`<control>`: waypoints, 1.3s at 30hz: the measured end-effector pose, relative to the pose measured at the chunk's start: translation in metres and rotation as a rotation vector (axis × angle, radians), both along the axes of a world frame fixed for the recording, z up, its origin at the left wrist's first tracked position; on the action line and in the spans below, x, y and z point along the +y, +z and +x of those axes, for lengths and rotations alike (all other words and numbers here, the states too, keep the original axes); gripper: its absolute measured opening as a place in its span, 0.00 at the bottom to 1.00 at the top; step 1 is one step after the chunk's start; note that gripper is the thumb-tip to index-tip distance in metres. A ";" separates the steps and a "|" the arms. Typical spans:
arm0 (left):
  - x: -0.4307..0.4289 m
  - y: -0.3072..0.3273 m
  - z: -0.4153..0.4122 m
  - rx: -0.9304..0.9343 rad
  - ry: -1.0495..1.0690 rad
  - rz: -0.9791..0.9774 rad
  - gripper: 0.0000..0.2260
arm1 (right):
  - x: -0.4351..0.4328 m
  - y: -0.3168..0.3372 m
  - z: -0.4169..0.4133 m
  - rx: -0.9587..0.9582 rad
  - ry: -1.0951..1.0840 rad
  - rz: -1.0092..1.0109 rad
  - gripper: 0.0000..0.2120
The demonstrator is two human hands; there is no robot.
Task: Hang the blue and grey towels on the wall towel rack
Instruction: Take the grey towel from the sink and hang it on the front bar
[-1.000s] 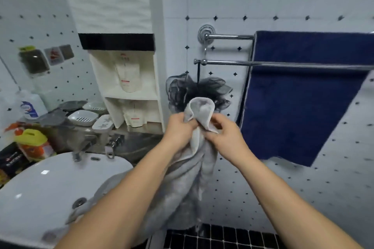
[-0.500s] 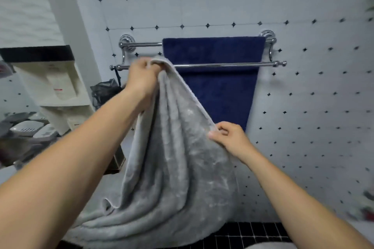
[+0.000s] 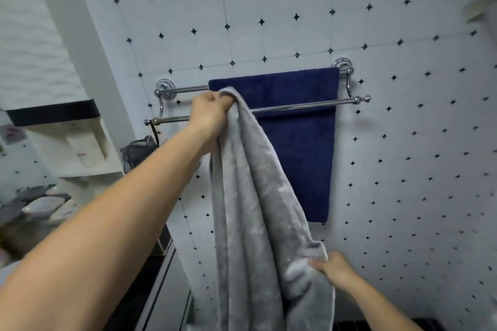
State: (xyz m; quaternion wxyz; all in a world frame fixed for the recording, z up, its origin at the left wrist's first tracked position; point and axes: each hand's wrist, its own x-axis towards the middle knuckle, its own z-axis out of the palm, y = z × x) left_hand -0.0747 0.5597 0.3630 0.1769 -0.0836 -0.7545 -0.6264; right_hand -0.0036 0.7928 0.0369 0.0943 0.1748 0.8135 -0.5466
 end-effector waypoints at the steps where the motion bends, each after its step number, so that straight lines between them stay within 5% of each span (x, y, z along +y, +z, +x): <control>1: -0.002 -0.011 -0.004 -0.037 -0.002 -0.026 0.03 | 0.004 0.007 -0.001 0.012 -0.010 -0.016 0.09; 6: -0.009 -0.040 -0.019 -0.100 -0.048 -0.039 0.03 | 0.007 0.057 -0.006 0.141 -0.069 -0.133 0.02; 10: -0.017 -0.050 -0.033 -0.169 0.012 0.040 0.08 | 0.000 0.124 -0.016 0.302 -0.088 -0.364 0.19; 14: -0.016 -0.075 -0.030 -0.343 -0.016 0.195 0.13 | -0.025 0.199 -0.017 0.445 0.052 -0.732 0.13; 17: -0.005 -0.094 -0.011 -0.388 -0.148 0.273 0.11 | -0.050 0.230 -0.013 0.577 0.184 -0.922 0.21; 19: -0.001 -0.103 0.005 -0.379 -0.267 0.292 0.09 | -0.062 0.239 -0.013 0.719 0.235 -0.676 0.29; 22: 0.005 -0.110 0.023 -0.337 -0.497 0.417 0.11 | -0.075 0.245 -0.016 0.891 0.146 0.112 0.31; 24: 0.010 -0.112 0.029 -0.349 -0.542 0.474 0.12 | -0.087 0.243 -0.017 0.965 0.134 0.426 0.33; 29: 0.017 -0.116 0.030 -0.317 -0.395 0.401 0.10 | -0.103 0.243 -0.015 0.923 0.106 0.768 0.27; 33: 0.018 -0.116 0.030 -0.250 -0.418 0.198 0.14 | -0.109 0.250 -0.011 0.870 0.015 1.291 0.27; 36: 0.018 -0.117 0.030 -0.263 -0.458 0.188 0.12 | -0.103 0.246 -0.011 1.246 0.239 1.297 0.13; 39: 0.014 -0.119 0.027 -0.421 -0.624 0.260 0.11 | -0.093 0.239 -0.010 1.216 0.403 0.990 0.08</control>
